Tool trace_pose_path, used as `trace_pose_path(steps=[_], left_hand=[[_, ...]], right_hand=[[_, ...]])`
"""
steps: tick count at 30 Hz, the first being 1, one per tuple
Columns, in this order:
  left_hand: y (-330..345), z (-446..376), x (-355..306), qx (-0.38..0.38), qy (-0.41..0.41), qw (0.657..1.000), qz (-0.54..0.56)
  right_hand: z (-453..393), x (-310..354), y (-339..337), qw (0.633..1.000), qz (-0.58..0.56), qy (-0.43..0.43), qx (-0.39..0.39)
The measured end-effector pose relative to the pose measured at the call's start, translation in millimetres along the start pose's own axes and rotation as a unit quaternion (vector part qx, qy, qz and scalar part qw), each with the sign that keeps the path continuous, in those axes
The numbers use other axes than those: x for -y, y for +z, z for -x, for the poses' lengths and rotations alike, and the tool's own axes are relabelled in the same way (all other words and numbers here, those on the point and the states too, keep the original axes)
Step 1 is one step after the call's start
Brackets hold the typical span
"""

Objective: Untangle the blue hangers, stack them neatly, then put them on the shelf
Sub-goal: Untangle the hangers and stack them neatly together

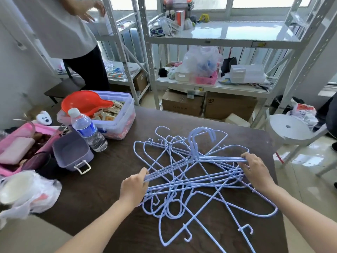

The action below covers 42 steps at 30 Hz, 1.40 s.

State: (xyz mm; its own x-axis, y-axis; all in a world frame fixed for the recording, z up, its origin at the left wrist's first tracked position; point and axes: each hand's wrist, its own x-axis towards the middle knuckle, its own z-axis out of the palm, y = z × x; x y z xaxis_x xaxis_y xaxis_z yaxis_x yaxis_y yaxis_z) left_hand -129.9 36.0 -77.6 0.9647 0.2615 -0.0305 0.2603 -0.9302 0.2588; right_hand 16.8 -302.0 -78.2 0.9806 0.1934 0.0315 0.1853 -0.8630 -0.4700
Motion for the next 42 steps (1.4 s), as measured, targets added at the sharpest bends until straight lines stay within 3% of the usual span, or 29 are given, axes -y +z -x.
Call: trace_pose_path(steps=[6, 10, 15, 28, 37, 42], left_hand=[[-34, -4, -17, -0.06, -0.084, 0.988, 0.112], [-56, 12, -19, -0.09, -0.122, 0.981, 0.125], [-57, 26, -33, -0.071, -0.214, 0.957, 0.182], [-71, 41, -33, -0.09, -0.235, 0.945, 0.207], [-74, 60, -70, -0.126, -0.286, 0.932, 0.186], [-68, 83, -109, -0.158, -0.359, 0.903, 0.174]], right_hand=[[-20, -14, -40, 0.996, -0.035, -0.077, 0.027], [-30, -15, -75, 0.991, -0.074, -0.112, 0.026], [-46, -2, -92, 0.987, -0.114, -0.111, -0.006], [-56, 12, -97, 0.98, -0.119, -0.153, -0.036], [-81, 4, -102, 0.97, -0.15, -0.188, 0.024], [-105, -7, -107, 0.956, -0.164, -0.23, 0.076]])
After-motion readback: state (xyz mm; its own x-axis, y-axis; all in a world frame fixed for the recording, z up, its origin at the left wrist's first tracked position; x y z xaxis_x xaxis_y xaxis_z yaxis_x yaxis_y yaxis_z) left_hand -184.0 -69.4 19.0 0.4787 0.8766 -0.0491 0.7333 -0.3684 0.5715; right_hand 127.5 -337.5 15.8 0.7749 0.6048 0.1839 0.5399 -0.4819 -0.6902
